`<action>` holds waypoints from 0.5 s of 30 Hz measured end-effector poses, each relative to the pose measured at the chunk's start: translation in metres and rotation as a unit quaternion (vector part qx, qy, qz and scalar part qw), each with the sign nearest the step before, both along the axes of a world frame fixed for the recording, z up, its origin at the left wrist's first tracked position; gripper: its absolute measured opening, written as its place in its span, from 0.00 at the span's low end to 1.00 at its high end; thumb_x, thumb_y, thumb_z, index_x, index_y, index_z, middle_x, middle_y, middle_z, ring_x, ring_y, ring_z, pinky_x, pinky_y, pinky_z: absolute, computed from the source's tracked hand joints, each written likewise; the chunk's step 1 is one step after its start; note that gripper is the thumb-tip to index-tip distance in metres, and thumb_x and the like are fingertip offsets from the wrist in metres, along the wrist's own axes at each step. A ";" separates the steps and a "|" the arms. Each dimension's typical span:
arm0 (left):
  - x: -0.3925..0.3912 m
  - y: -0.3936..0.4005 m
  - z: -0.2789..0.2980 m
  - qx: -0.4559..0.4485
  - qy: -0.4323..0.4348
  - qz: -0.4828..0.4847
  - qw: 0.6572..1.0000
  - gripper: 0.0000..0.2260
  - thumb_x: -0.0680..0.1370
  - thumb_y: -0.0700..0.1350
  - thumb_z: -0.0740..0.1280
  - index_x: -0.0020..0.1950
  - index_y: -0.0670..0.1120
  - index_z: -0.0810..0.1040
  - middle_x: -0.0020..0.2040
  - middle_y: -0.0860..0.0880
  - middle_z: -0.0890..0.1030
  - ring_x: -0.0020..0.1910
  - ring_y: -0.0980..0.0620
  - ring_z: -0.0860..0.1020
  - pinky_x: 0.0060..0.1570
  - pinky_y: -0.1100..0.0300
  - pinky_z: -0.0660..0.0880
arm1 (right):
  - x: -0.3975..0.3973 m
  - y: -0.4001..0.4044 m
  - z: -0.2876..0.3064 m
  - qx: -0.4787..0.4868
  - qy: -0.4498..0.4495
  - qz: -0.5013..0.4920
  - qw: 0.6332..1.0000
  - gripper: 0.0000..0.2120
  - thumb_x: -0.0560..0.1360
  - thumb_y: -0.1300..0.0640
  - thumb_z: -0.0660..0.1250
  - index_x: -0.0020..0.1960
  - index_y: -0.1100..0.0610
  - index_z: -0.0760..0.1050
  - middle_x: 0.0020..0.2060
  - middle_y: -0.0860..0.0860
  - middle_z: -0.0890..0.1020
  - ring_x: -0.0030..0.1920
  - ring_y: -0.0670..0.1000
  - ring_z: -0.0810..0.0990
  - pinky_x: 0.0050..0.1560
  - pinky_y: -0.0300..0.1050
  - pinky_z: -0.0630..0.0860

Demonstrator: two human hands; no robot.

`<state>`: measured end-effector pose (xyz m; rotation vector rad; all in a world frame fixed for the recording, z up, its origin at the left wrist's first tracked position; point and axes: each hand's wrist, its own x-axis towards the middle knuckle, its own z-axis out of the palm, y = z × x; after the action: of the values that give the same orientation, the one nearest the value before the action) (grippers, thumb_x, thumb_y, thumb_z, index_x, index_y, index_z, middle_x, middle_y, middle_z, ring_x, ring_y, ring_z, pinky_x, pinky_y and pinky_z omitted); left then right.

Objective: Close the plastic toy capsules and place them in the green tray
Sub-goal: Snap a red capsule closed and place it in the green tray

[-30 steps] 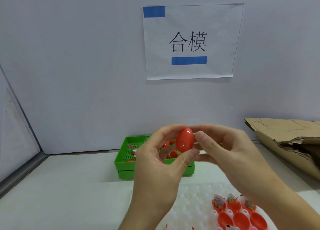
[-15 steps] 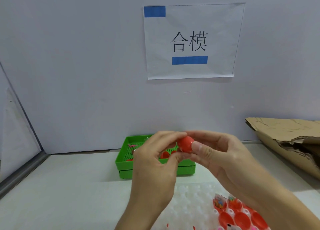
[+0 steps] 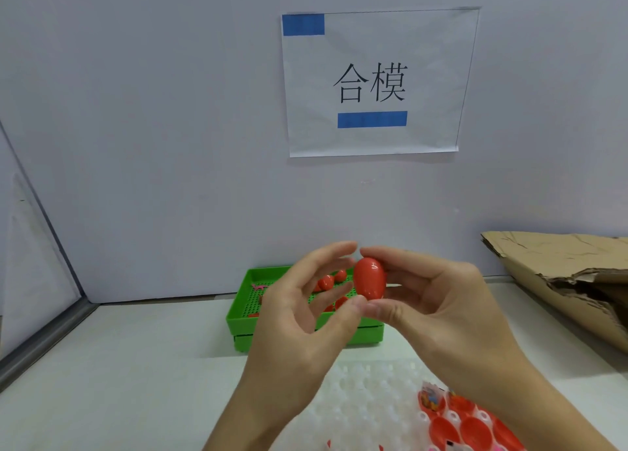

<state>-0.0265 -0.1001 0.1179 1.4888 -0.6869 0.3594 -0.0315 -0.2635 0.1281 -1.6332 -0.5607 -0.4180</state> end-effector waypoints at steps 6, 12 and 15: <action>0.000 0.004 0.002 0.058 0.000 -0.022 0.998 0.28 0.65 0.44 0.79 0.64 0.55 0.80 0.66 0.57 0.78 0.65 0.56 0.77 0.60 0.62 0.76 | 0.002 -0.005 0.000 0.027 0.084 0.077 0.993 0.14 0.69 0.58 0.73 0.54 0.48 0.83 0.48 0.50 0.87 0.50 0.51 0.86 0.50 0.38 0.80; 0.002 0.001 0.001 0.130 -0.108 0.144 0.975 0.20 0.69 0.36 0.72 0.56 0.55 0.84 0.55 0.61 0.84 0.58 0.60 0.80 0.57 0.65 0.75 | 0.008 -0.005 -0.002 0.131 0.226 0.232 0.937 0.20 0.68 0.50 0.76 0.55 0.60 0.84 0.52 0.59 0.85 0.51 0.54 0.85 0.49 0.41 0.80; 0.004 -0.001 -0.001 0.143 -0.130 0.160 0.968 0.19 0.69 0.32 0.70 0.57 0.48 0.85 0.53 0.59 0.84 0.58 0.58 0.80 0.56 0.65 0.76 | 0.008 -0.004 -0.003 0.149 0.251 0.265 0.919 0.22 0.71 0.47 0.75 0.55 0.64 0.83 0.51 0.60 0.85 0.50 0.54 0.85 0.50 0.43 0.80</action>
<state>-0.0224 -0.1009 0.1172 1.8547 -0.7269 0.7360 -0.0234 -0.2674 0.1248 -1.1654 -0.4900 0.3046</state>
